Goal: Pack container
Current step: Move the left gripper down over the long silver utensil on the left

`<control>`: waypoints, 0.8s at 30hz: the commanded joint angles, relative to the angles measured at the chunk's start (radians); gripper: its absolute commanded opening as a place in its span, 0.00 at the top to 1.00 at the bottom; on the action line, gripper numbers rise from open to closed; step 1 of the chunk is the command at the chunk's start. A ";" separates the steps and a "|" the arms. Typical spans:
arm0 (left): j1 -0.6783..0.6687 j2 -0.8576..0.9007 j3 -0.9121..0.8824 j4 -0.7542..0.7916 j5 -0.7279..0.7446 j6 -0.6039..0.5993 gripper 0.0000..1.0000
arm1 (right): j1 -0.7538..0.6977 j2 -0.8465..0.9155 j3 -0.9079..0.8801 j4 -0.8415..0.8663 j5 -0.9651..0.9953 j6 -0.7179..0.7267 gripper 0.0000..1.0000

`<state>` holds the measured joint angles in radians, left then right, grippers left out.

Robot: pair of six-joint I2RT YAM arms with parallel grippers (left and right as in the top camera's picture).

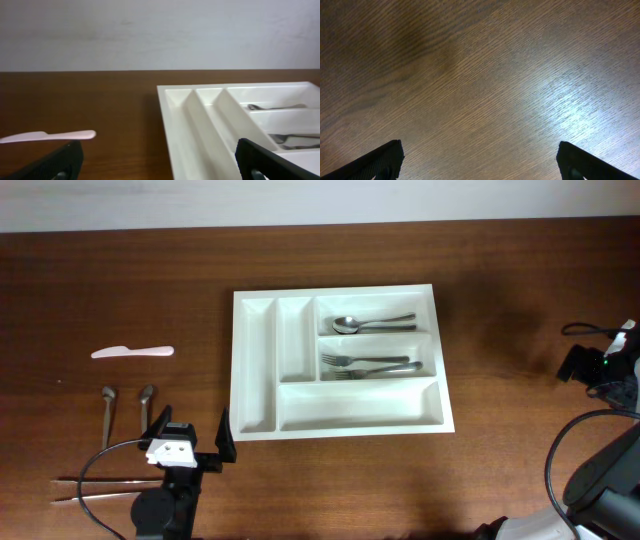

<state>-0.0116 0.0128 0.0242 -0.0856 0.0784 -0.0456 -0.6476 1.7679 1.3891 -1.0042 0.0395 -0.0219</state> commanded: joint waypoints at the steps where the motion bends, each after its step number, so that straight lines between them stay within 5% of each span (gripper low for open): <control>1: 0.006 -0.006 0.016 -0.008 0.039 -0.081 0.01 | -0.001 -0.015 0.002 0.003 -0.009 0.012 0.01; 11: 0.114 0.243 0.509 -0.450 -0.101 -0.081 0.01 | -0.001 -0.015 0.002 0.003 -0.009 0.012 0.01; 15: 0.148 0.434 0.748 -0.569 -0.032 -0.065 0.01 | -0.001 -0.015 0.002 0.003 -0.009 0.012 0.01; 20: 0.151 0.573 0.844 -0.665 0.016 -0.051 0.01 | -0.001 -0.015 0.002 0.003 -0.009 0.012 0.01; 24: 0.201 0.666 0.935 -0.749 -0.117 -0.290 0.01 | -0.001 -0.015 0.002 0.003 -0.009 0.012 0.01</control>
<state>0.1471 0.6121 0.8757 -0.7853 0.0582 -0.1459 -0.6472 1.7679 1.3891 -1.0012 0.0357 -0.0219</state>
